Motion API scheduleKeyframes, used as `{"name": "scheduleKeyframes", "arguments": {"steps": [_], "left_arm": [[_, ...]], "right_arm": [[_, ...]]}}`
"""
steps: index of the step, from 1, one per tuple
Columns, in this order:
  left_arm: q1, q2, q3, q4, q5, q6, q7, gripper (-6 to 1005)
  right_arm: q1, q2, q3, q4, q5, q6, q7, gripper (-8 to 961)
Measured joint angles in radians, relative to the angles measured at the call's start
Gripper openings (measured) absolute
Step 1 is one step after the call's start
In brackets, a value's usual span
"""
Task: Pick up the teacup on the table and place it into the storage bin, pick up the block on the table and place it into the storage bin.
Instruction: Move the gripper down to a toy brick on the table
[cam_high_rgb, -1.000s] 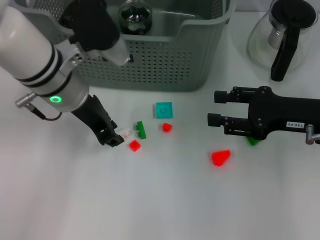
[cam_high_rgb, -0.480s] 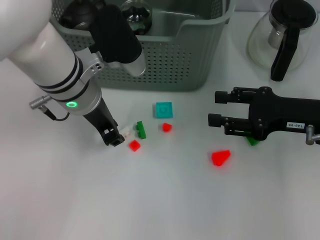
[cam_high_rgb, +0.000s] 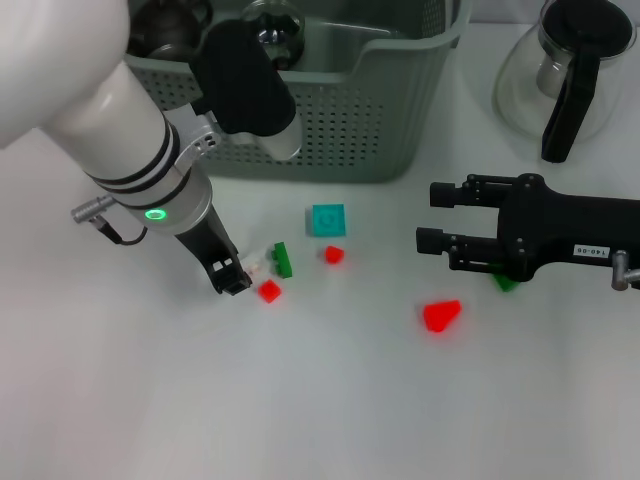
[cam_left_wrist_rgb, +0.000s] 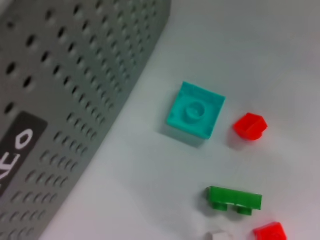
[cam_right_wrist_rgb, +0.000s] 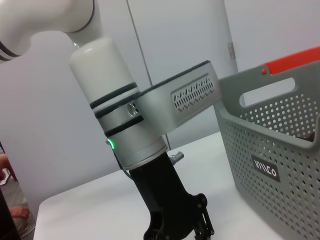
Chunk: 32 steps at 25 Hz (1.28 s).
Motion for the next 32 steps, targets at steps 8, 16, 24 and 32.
{"name": "scheduleKeyframes", "arguments": {"steps": [8,16,24,32], "left_arm": [[-0.005,0.000,0.027,-0.027,0.017,-0.036,-0.017,373],[-0.021,0.000,0.029,-0.064,0.017,-0.043,-0.017,370],[-0.025,0.000,0.028,-0.074,0.019,-0.058,-0.030,333],[-0.026,0.000,0.032,-0.072,0.027,-0.056,-0.035,153]], "right_arm": [[0.000,0.000,0.000,0.000,0.000,-0.001,0.001,674],[0.001,0.000,0.000,0.000,0.000,0.001,0.003,674],[0.001,0.000,0.000,0.000,0.000,0.002,0.003,674],[0.001,0.000,0.000,0.000,0.000,0.002,0.001,674]]}}
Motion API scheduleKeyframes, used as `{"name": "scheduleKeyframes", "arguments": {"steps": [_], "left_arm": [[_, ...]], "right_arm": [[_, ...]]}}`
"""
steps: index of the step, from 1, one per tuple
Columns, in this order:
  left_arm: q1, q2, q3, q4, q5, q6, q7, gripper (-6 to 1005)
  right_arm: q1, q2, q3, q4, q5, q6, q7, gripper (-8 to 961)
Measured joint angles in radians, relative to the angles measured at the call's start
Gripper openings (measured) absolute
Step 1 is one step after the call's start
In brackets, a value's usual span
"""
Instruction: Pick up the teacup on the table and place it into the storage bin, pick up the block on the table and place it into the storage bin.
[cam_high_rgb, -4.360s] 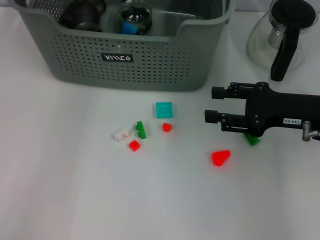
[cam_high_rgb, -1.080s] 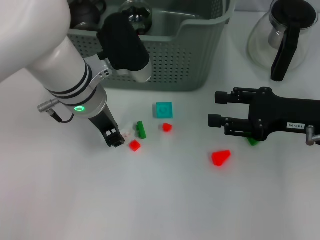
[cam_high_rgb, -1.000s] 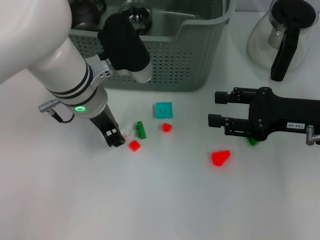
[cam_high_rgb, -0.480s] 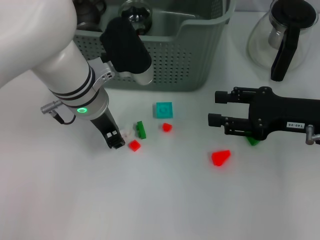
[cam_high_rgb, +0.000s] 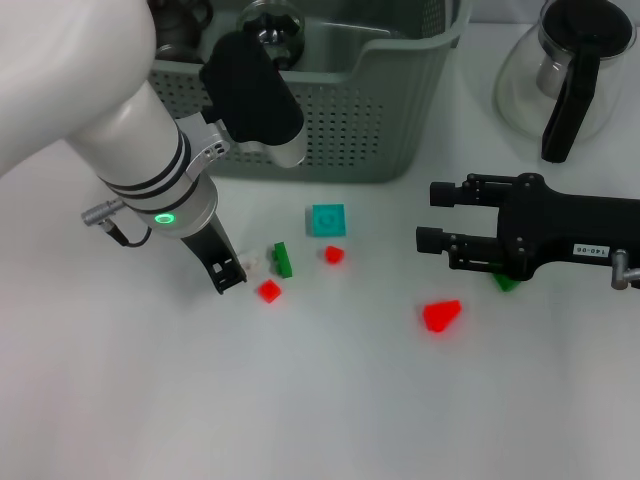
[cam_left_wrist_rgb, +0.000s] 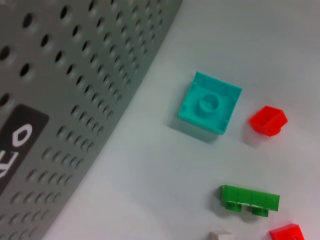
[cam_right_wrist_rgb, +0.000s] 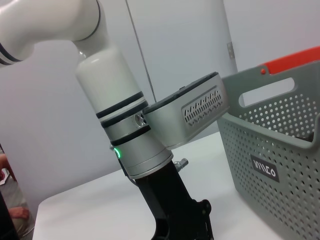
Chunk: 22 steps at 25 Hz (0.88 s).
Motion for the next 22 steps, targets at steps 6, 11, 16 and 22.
{"name": "scheduleKeyframes", "arguments": {"steps": [6,11,16,22], "left_arm": [[-0.001,0.001,-0.040,0.043,-0.029,0.075,0.012,155],[-0.014,0.005,-0.263,0.084,-0.153,0.246,0.146,156],[-0.070,0.036,-0.645,-0.037,-0.324,0.458,0.384,157],[-0.076,0.173,-0.887,-0.358,-0.769,0.631,0.551,159]], "right_arm": [[0.000,0.000,0.000,0.000,0.000,0.000,0.001,674],[0.000,0.000,0.000,0.000,0.000,0.000,0.002,675],[0.000,0.000,0.000,0.000,0.000,0.000,0.002,675],[0.000,0.000,0.000,0.000,0.000,0.000,0.002,675]]}}
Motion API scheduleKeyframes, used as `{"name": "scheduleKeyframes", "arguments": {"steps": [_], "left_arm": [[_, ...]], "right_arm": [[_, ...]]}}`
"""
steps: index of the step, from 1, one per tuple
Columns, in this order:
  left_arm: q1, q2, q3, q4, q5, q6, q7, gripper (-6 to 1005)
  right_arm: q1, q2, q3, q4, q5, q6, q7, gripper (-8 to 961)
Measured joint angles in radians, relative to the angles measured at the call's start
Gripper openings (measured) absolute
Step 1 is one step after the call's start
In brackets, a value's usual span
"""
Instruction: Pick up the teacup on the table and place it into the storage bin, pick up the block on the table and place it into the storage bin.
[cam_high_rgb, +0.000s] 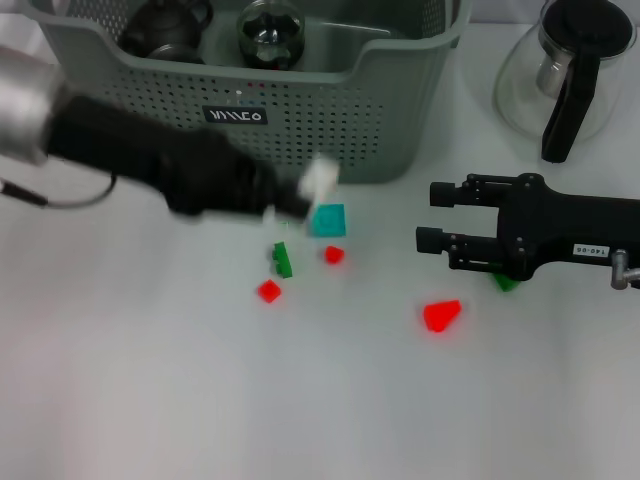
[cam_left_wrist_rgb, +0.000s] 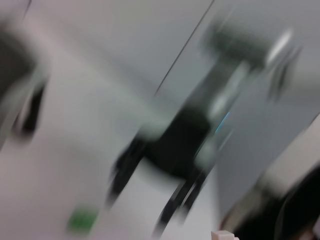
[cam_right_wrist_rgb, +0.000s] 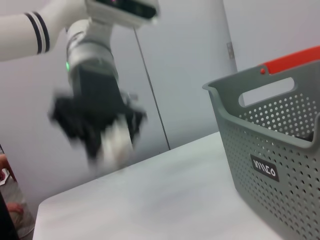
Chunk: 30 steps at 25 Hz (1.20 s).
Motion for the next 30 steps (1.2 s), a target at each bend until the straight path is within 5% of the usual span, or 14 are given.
{"name": "scheduleKeyframes", "arguments": {"steps": [4,9,13,18,21,27,30], "left_arm": [[0.024,0.070,-0.023,-0.187,-0.379,0.000,-0.030,159],[0.020,0.076,-0.161,-0.177,-0.583,-0.114,-0.208,161],[-0.003,0.111,-0.106,-0.080,-0.450,-0.397,-0.353,162],[-0.108,0.158,0.029,-0.015,-0.042,-0.623,-0.506,163],[-0.181,0.141,0.083,-0.014,0.202,-0.689,-0.558,164],[-0.269,0.050,0.168,-0.011,0.535,-0.787,-0.604,165],[-0.276,0.023,0.169,0.005,0.591,-0.812,-0.622,166]], "right_arm": [[0.000,-0.001,0.000,0.000,0.000,-0.002,0.001,675],[0.002,-0.001,-0.002,0.000,0.000,-0.004,0.000,675],[0.005,0.001,-0.004,0.000,0.000,-0.004,-0.003,675],[0.006,0.002,-0.006,0.000,0.000,-0.006,-0.003,675],[0.009,0.003,-0.007,0.000,0.000,-0.007,-0.003,675],[0.011,0.003,-0.007,0.000,0.000,-0.007,-0.002,675],[0.007,0.003,-0.007,0.000,0.000,-0.008,-0.003,675]]}}
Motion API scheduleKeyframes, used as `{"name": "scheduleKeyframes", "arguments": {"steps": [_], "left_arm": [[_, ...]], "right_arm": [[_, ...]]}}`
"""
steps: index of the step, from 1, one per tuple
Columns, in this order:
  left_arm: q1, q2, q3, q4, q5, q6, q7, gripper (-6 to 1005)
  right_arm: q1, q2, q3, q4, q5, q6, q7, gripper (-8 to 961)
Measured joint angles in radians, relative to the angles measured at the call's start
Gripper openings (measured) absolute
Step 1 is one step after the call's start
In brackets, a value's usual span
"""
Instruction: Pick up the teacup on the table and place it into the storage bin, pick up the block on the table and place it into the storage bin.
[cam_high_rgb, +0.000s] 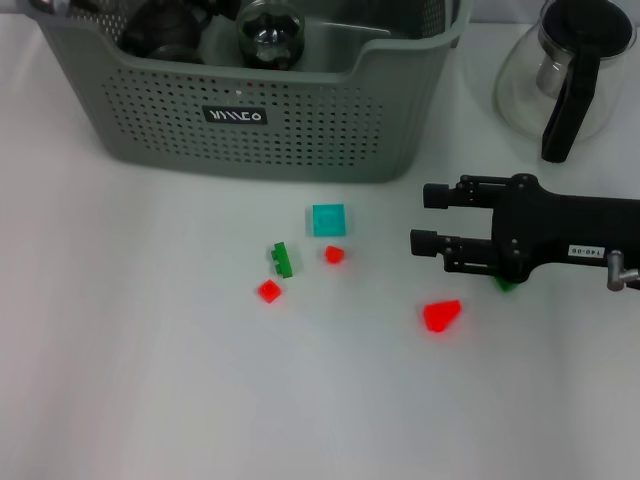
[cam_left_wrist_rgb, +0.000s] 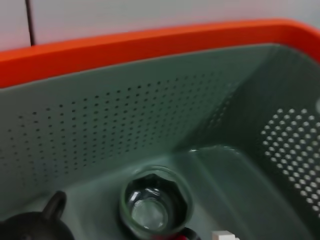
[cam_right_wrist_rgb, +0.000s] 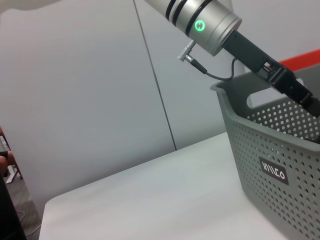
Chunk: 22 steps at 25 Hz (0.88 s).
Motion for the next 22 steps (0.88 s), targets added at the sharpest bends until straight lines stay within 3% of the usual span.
{"name": "scheduleKeyframes", "arguments": {"steps": [3,6,8,10,12,13,14,15,16,19,22], "left_arm": [[0.016,-0.030,-0.018,0.070,-0.002,-0.007,-0.003,207],[0.076,-0.065,-0.056,0.201,-0.108,0.016,0.032,267],[0.153,-0.085,-0.103,0.300,-0.292,0.050,0.098,308],[0.217,-0.084,-0.159,0.319,-0.510,0.099,0.178,348],[0.277,-0.068,-0.226,0.273,-0.799,0.192,0.287,389],[0.277,-0.068,-0.226,0.273,-0.799,0.192,0.287,439],[0.300,-0.051,-0.254,0.219,-0.934,0.250,0.338,489],[0.325,0.004,-0.282,0.046,-1.169,0.412,0.420,538],[0.329,0.030,-0.288,-0.029,-1.243,0.488,0.447,588],[0.337,0.070,-0.312,-0.155,-1.340,0.644,0.497,697],[0.369,0.067,-0.304,-0.148,-1.284,0.725,0.538,785]], "right_arm": [[-0.004,0.000,0.003,0.000,0.000,0.000,-0.001,675],[-0.006,0.000,0.007,0.000,0.000,0.001,-0.002,674],[-0.007,0.000,0.007,0.000,0.000,0.001,-0.003,674],[-0.007,0.000,0.007,0.000,0.000,0.000,-0.003,674],[-0.007,0.000,0.007,0.000,0.000,0.000,-0.003,674],[-0.007,0.000,0.007,0.001,0.000,0.001,-0.004,674],[-0.006,0.000,0.007,0.003,0.000,0.002,-0.004,674],[-0.006,0.000,0.007,0.006,0.000,0.003,-0.004,674],[-0.006,0.000,0.007,0.008,0.000,0.005,-0.004,674],[-0.005,-0.001,0.007,0.009,0.001,0.007,-0.004,674],[-0.001,-0.001,0.007,0.010,0.001,0.007,-0.004,674]]}}
